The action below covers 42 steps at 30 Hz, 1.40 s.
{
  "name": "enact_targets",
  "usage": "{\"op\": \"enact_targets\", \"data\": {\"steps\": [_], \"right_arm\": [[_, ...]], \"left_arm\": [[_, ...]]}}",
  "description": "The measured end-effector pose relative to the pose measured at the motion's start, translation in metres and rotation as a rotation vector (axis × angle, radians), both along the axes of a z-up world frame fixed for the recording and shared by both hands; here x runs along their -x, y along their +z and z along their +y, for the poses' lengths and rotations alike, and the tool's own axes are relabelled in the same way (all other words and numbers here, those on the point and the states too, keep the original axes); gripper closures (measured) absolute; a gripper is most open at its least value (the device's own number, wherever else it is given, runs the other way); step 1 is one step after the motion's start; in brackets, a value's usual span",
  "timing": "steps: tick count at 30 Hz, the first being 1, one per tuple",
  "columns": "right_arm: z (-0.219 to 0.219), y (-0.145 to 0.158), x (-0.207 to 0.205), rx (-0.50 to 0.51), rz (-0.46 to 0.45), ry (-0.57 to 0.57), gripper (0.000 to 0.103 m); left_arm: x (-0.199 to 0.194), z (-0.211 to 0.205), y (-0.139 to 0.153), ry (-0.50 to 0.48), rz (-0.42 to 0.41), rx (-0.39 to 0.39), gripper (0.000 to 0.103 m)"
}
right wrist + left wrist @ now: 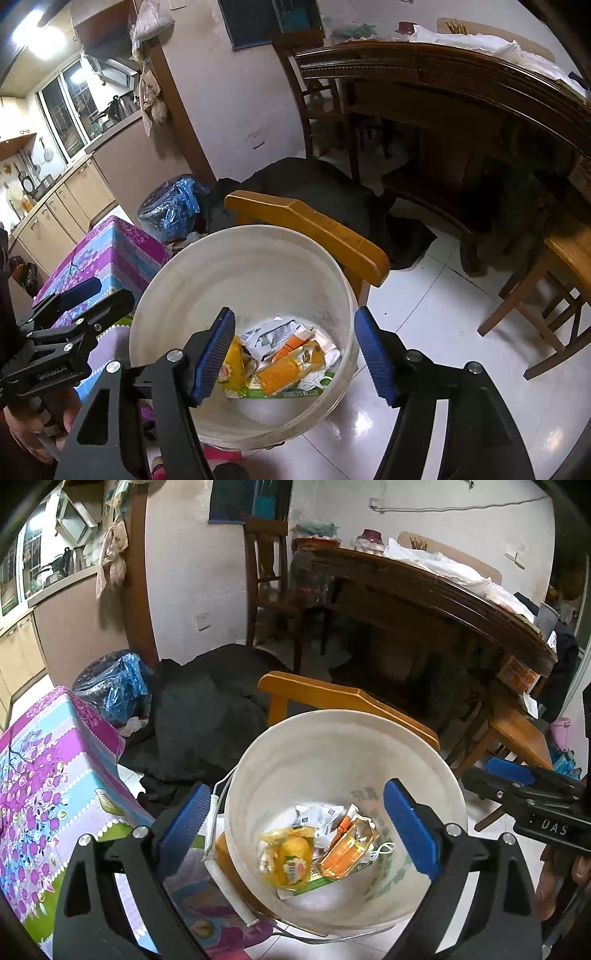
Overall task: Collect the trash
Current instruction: 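Open both tools to drop the snack bag and gold box into the basin, then move both tools back over the table toward the white snack bag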
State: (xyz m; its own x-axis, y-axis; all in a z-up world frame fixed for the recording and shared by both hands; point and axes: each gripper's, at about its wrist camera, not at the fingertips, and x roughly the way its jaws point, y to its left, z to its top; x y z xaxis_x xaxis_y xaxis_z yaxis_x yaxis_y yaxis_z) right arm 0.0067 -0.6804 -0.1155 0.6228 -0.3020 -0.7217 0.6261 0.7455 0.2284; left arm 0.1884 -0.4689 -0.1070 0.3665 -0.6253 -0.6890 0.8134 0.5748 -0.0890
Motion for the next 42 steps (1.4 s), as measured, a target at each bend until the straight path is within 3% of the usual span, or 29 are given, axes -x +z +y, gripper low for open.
{"op": "enact_targets", "data": {"steps": [9, 14, 19, 29, 42], "right_arm": [[0.027, 0.024, 0.004, 0.088, -0.083, 0.034, 0.024], [0.058, 0.036, -0.006, 0.137, -0.114, 0.091, 0.013], [0.097, 0.042, -0.03, 0.152, -0.128, 0.175, 0.011], [0.183, 0.055, -0.08, 0.186, -0.141, 0.344, 0.008], [0.305, 0.064, -0.15, 0.219, -0.147, 0.568, 0.008]], "left_arm": [[-0.005, 0.031, 0.011, 0.04, -0.008, 0.023, 0.012], [-0.024, 0.076, 0.01, 0.116, 0.004, 0.032, 0.012], [-0.048, 0.128, 0.017, 0.225, 0.005, 0.057, 0.012], [-0.081, 0.256, 0.046, 0.463, -0.079, 0.109, 0.008], [-0.095, 0.362, 0.052, 0.64, -0.118, 0.112, 0.008]]}}
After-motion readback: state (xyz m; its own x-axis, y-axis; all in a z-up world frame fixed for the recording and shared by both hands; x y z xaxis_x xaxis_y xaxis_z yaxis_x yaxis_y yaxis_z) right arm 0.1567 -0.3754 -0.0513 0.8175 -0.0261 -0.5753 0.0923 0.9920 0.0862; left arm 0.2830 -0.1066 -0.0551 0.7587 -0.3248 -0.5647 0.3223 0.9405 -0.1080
